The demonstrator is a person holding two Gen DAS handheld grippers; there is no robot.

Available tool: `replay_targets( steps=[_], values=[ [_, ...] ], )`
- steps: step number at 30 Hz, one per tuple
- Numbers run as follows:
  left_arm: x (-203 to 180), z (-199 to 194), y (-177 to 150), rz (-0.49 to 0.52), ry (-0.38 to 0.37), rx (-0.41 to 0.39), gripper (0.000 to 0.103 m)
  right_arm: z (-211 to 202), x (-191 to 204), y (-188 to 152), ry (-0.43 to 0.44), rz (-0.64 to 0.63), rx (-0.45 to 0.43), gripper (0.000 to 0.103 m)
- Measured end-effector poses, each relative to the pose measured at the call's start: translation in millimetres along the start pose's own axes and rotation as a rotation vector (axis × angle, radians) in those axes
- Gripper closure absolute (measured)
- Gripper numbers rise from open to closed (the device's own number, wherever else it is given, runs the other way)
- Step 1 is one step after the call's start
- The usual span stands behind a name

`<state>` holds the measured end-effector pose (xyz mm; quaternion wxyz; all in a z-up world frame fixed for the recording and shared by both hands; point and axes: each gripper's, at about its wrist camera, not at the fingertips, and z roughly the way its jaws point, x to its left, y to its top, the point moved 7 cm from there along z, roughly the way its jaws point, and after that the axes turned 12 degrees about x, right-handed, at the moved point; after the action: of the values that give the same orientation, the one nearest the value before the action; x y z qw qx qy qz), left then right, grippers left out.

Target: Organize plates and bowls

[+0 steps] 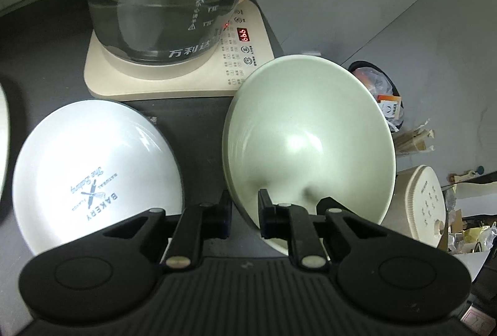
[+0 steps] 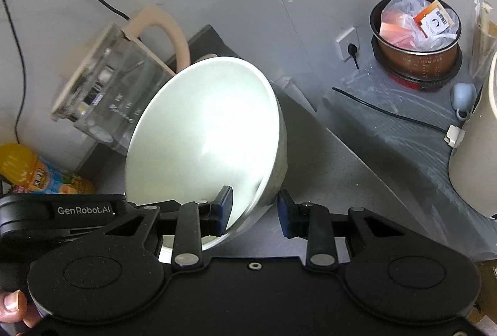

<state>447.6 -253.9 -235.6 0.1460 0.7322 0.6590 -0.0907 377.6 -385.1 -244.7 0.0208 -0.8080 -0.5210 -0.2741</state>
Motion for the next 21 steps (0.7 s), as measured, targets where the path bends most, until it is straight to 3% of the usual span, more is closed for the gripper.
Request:
replay_targets(
  steps=[9, 21],
  values=[
    [-2, -35, -16, -0.002, -0.039, -0.04, 0.088, -40, 16, -8, 0.063, 0.009, -0.061, 0.072],
    [1, -70, -42, 0.028, -0.055, -0.085, 0.087, -68, 39, -32, 0.044, -0.073, -0.104, 0.072]
  ],
)
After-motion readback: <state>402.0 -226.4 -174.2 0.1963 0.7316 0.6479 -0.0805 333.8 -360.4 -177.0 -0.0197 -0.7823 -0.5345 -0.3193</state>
